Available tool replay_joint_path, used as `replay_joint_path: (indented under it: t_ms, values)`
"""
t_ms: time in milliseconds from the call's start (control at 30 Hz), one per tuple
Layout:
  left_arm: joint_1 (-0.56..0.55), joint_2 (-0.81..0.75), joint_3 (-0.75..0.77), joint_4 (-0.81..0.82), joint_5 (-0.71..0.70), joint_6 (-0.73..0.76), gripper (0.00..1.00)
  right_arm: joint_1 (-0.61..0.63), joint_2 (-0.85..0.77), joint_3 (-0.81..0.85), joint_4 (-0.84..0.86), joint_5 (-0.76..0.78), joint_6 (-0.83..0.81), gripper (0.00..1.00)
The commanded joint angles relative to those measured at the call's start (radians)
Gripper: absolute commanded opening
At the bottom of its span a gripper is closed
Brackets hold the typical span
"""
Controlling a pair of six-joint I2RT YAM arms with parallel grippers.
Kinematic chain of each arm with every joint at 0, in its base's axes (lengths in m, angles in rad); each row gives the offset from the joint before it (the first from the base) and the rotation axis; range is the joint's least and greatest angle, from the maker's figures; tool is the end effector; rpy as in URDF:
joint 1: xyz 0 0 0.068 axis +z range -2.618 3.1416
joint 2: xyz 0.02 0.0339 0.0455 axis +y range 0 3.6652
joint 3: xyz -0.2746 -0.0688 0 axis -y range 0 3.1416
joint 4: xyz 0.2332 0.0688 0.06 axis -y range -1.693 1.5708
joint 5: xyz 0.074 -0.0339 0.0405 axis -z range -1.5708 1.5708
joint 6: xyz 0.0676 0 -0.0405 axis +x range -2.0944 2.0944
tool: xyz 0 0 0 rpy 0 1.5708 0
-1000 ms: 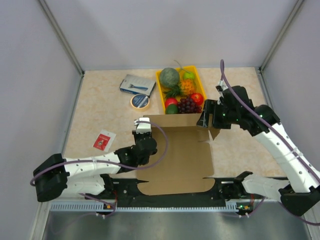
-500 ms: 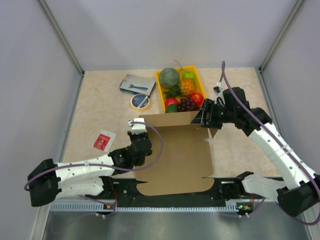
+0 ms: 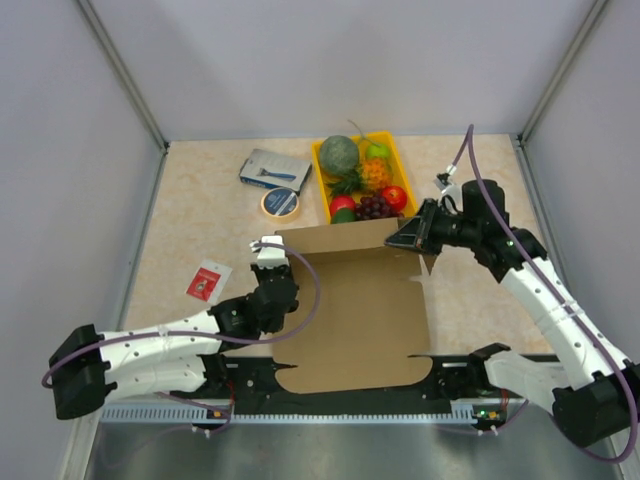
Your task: Fold the paper box
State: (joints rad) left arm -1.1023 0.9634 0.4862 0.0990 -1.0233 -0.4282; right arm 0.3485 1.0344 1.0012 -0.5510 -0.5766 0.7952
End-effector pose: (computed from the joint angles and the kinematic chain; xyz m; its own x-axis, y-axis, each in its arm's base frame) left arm 0.1416 -0.1519 0.2449 -0.1958 -0.0919 -0.9763 0.0273 0.9947 -0.0991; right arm 0.1977 0.1110 0.3297 -0.8725 0.3198 -0.3693 -0.1296 0.5774 0.8061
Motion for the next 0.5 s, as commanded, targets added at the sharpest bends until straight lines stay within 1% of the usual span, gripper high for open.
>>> replay_joint_path:
  t_ms: [0,67,133,200,233,267,300,367,400,433,467]
  values:
    - [-0.002,-0.035,0.017,0.002,0.022,-0.040,0.00,-0.019,-0.020,-0.013,0.106,-0.051,0.018,0.00]
    - [-0.002,-0.037,0.026,-0.024,0.025,-0.055,0.00,-0.019,-0.023,-0.022,0.120,-0.051,0.016,0.00]
    - [-0.002,-0.040,0.035,-0.036,0.028,-0.066,0.00,-0.019,-0.039,-0.035,0.132,-0.017,0.018,0.00]
    - [-0.002,-0.040,0.038,-0.041,0.020,-0.078,0.00,-0.029,-0.031,-0.004,0.100,-0.026,-0.029,0.00]
    - [-0.002,-0.032,0.040,-0.039,-0.004,-0.080,0.00,-0.058,-0.024,0.016,0.054,-0.031,-0.063,0.08]
    - [-0.001,-0.031,0.041,-0.041,-0.014,-0.081,0.00,-0.066,-0.034,0.036,-0.043,-0.022,-0.150,0.68]
    - [-0.001,-0.026,0.052,-0.050,-0.023,-0.092,0.00,-0.069,-0.045,0.069,-0.099,0.033,-0.196,0.88]
    - [-0.001,-0.012,0.092,-0.145,-0.050,-0.147,0.00,-0.069,-0.080,0.092,-0.182,0.087,-0.308,0.92]
    - [0.001,-0.008,0.107,-0.169,-0.055,-0.164,0.00,-0.069,-0.129,0.090,-0.228,0.118,-0.332,0.93]
    - [0.002,0.003,0.141,-0.238,-0.061,-0.184,0.00,-0.071,-0.164,0.080,-0.239,0.129,-0.377,0.93]
    - [0.007,0.009,0.159,-0.269,-0.063,-0.225,0.00,-0.053,-0.196,0.068,-0.250,0.151,-0.393,0.92]
